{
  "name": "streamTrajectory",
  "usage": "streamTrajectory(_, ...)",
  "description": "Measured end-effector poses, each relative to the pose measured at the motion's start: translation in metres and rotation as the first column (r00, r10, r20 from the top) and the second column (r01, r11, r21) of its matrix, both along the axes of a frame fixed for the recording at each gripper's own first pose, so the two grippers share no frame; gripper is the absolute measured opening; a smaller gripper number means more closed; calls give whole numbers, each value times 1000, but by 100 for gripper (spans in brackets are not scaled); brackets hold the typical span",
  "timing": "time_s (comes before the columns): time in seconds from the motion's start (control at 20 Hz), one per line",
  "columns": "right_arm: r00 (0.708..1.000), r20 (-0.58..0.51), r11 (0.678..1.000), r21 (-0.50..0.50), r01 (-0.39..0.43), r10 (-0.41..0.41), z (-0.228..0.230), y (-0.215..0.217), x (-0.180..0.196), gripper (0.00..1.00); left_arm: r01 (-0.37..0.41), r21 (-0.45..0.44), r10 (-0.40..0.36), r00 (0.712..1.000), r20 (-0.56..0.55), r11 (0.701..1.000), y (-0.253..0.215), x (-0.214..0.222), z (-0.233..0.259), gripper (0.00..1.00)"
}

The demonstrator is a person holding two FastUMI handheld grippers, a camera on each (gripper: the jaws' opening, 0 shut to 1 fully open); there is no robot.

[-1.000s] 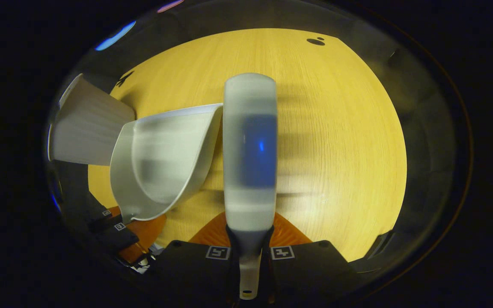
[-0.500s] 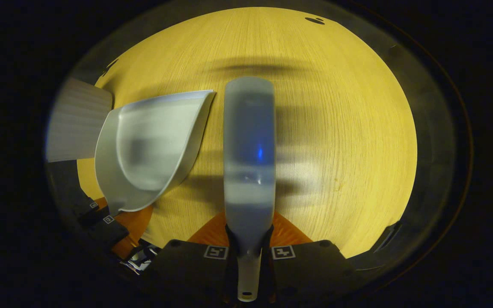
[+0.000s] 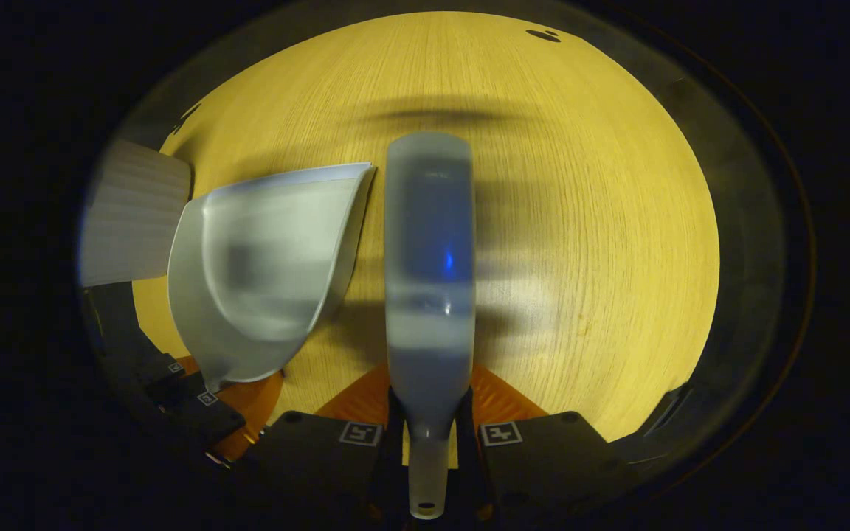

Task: Pick up the small broom and dustpan from the desktop, sweep the trash into the dustpan with the broom, and then empty the trash into the garbage bin.

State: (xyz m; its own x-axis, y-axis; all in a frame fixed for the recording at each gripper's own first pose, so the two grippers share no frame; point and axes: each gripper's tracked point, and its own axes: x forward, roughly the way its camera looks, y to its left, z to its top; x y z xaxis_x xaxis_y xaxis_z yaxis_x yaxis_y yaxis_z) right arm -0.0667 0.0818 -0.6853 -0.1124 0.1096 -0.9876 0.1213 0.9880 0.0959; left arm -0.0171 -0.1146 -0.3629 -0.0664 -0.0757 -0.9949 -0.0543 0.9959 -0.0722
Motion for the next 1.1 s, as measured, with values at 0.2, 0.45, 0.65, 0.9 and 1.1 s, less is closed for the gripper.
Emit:
streamTrajectory(0.2,1000,14,1000,-8,22,-22,7,0,3,48,-2,-14,3,999,55,1000,-8,4,14,76)
streamTrajectory(0.45,999,47,1000,2,27,-27,19,1,2,100,37,10,-38,995,94,999,-10,0,30,83)
streamTrajectory(0.65,984,161,997,38,74,-79,50,2,7,99,76,41,-82,981,173,996,-9,-12,58,83)
streamTrajectory(0.9,907,406,994,56,95,-109,122,-13,9,99,117,77,-138,916,377,990,-13,-25,116,83)
streamTrajectory(1.1,831,547,995,42,89,-98,186,-19,6,99,147,97,-176,816,551,984,-19,-23,173,83)
